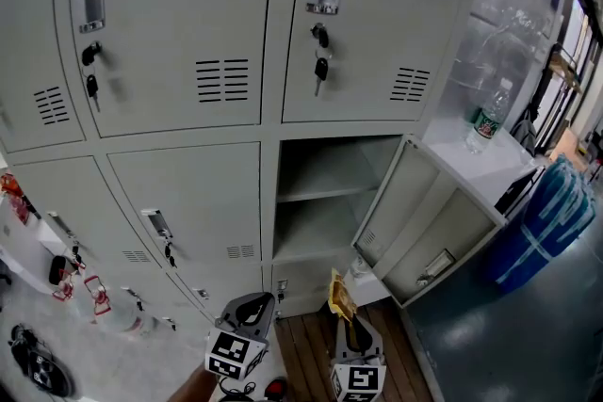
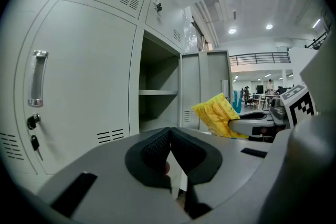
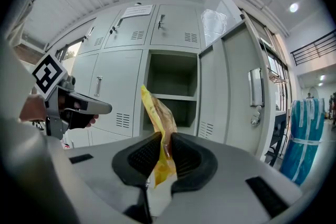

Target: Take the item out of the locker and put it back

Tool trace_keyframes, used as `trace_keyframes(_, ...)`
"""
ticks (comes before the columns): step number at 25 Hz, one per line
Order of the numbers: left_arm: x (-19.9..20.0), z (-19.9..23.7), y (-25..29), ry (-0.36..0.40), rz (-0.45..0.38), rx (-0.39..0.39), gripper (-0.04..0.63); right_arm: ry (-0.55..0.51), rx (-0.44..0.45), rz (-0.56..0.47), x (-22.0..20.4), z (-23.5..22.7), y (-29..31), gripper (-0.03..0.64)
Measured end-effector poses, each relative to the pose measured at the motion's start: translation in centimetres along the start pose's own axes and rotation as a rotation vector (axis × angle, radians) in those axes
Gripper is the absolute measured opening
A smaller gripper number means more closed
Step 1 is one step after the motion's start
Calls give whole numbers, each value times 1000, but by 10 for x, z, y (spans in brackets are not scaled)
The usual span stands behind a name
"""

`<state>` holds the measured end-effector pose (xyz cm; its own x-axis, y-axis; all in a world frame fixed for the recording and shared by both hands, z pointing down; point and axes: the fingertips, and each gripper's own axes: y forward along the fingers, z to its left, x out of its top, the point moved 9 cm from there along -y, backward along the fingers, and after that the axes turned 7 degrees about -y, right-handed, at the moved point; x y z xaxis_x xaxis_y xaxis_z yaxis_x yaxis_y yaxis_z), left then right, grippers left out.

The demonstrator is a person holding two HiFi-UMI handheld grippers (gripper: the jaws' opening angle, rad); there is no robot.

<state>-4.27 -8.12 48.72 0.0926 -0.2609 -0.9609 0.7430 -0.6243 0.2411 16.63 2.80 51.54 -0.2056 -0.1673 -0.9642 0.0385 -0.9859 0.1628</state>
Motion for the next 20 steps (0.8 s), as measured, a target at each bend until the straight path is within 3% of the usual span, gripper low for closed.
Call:
trace_keyframes(13, 3, 1, -1, 5, -9, 25, 23, -24, 4, -14, 9, 1, 2, 63)
trace_keyframes(20, 9, 7, -2, 5, -25, 45, 22, -144, 10, -98, 50, 2, 23, 63)
